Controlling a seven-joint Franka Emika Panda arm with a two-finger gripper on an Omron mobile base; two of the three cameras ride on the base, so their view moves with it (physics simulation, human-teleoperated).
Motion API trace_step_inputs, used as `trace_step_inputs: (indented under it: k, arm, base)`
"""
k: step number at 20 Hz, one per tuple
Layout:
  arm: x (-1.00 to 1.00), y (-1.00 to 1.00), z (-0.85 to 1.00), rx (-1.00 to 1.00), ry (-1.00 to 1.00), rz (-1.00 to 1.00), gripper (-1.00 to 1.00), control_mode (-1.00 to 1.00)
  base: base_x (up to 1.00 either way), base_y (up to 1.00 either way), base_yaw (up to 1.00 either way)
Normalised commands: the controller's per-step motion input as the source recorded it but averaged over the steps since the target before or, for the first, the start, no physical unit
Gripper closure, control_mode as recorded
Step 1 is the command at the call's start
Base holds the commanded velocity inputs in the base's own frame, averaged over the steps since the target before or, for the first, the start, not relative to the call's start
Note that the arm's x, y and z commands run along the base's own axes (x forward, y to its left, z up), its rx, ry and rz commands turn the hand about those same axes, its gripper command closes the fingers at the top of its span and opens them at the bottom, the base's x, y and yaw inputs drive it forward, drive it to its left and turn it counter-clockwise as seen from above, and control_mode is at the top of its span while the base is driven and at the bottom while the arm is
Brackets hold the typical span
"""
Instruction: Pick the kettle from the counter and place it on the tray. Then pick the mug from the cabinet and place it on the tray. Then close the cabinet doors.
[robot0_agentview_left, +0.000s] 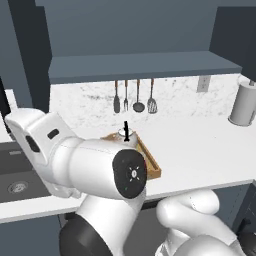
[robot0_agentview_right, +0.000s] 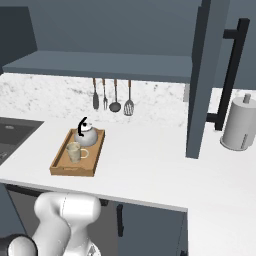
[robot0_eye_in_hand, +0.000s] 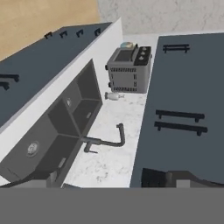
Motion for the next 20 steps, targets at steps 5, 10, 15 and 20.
trace_step_inputs:
  k: [5, 10, 15, 20]
  arm:
    - [0.28, 0.58, 0.01, 0.01, 0.03, 0.0, -1.0, -1.0]
    - [0.6, 0.5, 0.0, 0.0, 0.0, 0.0, -1.0, -1.0]
    - [0.64, 0.36, 0.0, 0.0, -0.06, 0.0, -1.0, -1.0]
    - [0.43, 0.35, -0.02, 0.0, -0.05, -0.02, -1.0, -1.0]
  base:
    - [0.0, 0.0, 0.0]
    - [0.0, 0.0, 0.0]
    - [0.0, 0.0, 0.0]
    - [0.0, 0.0, 0.0]
